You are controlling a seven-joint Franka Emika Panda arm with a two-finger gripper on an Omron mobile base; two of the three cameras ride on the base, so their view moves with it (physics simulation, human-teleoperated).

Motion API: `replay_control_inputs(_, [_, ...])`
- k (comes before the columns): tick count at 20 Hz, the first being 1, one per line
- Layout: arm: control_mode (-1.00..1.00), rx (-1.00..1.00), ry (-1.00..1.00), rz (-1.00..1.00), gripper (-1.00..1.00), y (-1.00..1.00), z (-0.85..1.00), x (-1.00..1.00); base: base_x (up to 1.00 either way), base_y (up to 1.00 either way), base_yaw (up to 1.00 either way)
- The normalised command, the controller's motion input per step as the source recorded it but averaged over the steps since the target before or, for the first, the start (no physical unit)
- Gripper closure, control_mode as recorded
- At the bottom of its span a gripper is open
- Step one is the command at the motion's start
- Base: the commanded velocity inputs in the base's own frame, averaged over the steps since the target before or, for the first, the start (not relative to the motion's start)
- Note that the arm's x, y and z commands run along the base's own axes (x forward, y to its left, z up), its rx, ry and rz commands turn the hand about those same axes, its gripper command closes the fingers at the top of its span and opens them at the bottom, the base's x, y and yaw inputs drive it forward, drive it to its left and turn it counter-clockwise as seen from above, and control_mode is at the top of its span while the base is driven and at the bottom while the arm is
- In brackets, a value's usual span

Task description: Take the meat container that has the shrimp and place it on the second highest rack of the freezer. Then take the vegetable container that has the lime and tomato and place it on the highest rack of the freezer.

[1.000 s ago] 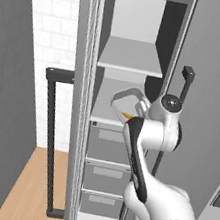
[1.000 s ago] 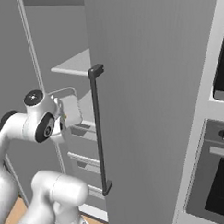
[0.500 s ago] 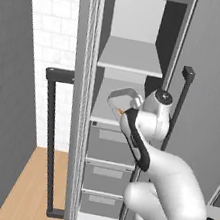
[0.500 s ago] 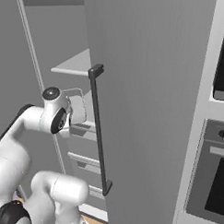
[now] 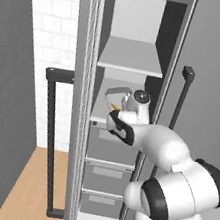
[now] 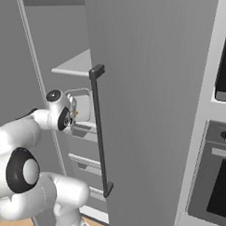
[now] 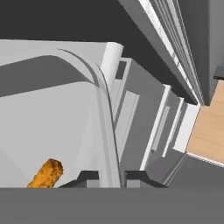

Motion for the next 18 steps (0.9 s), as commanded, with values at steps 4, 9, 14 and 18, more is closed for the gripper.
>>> replay_control_inputs(4, [-1.0,0.0,0.0,-0.06,1.0,0.14,0.0,0.56,0.0,0.0,0.0])
replay_control_inputs(9, [-1.0,0.02,0.0,-0.04,1.0,0.08,-0.02,0.41,0.0,0.0,0.0])
replay_control_inputs(14, [-1.0,0.05,0.0,-0.05,1.0,0.0,-0.09,0.29,0.0,0.0,0.0])
replay_control_inputs(18, [-1.0,0.04,0.0,-0.06,1.0,0.0,-0.13,0.47,0.0,0.0,0.0])
